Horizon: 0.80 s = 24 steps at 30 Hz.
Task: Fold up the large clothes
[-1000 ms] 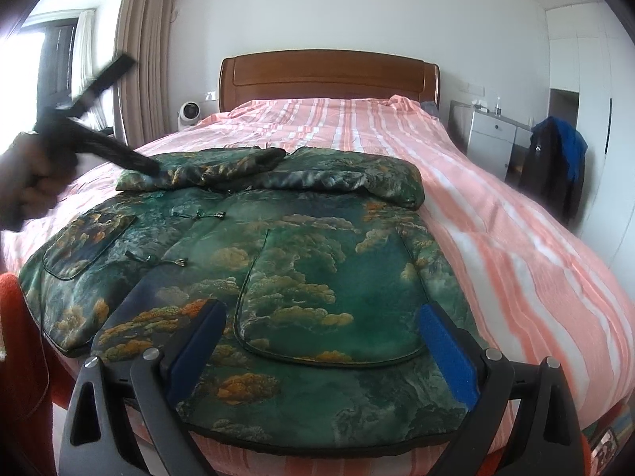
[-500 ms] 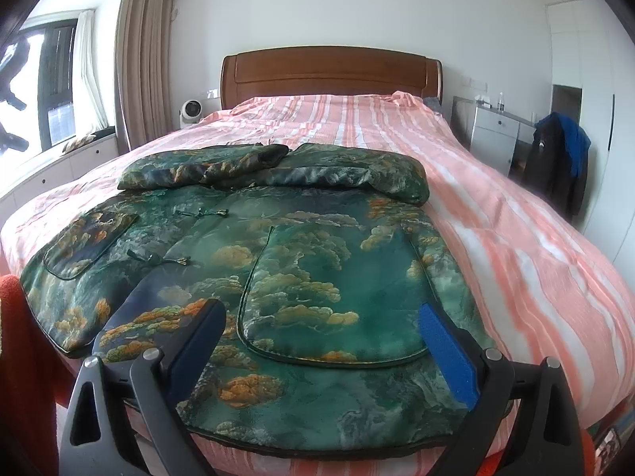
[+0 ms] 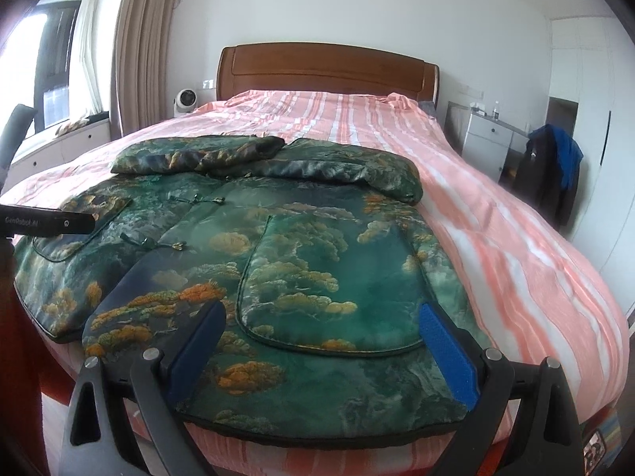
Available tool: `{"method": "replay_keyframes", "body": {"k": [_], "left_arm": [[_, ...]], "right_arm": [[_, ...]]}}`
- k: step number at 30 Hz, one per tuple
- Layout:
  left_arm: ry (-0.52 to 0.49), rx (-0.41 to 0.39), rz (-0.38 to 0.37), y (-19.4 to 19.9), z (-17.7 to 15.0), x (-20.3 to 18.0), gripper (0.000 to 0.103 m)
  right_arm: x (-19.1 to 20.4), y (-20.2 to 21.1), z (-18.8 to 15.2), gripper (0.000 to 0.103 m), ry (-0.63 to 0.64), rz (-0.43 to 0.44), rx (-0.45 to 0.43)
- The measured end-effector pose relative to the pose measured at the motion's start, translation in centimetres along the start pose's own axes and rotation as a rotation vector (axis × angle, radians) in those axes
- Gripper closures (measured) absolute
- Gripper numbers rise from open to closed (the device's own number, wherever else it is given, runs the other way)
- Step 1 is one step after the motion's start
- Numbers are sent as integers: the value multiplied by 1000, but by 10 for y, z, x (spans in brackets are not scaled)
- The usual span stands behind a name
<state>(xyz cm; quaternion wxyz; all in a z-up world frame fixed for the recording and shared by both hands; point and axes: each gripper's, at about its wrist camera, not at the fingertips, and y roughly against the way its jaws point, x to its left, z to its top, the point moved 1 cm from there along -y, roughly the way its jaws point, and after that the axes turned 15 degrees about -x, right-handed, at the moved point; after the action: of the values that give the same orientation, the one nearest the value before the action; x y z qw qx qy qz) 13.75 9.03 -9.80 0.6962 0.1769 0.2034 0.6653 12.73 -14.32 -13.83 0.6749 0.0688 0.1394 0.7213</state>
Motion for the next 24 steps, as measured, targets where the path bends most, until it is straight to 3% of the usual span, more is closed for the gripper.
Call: {"method": "replay_keyframes", "body": {"k": [5, 24], "left_arm": [[51, -59, 48, 7, 5, 19, 1], [42, -87, 111, 7, 5, 23, 1]], "right_arm": [[8, -4, -3, 6, 24, 23, 12], [4, -5, -4, 6, 16, 19, 17]]}}
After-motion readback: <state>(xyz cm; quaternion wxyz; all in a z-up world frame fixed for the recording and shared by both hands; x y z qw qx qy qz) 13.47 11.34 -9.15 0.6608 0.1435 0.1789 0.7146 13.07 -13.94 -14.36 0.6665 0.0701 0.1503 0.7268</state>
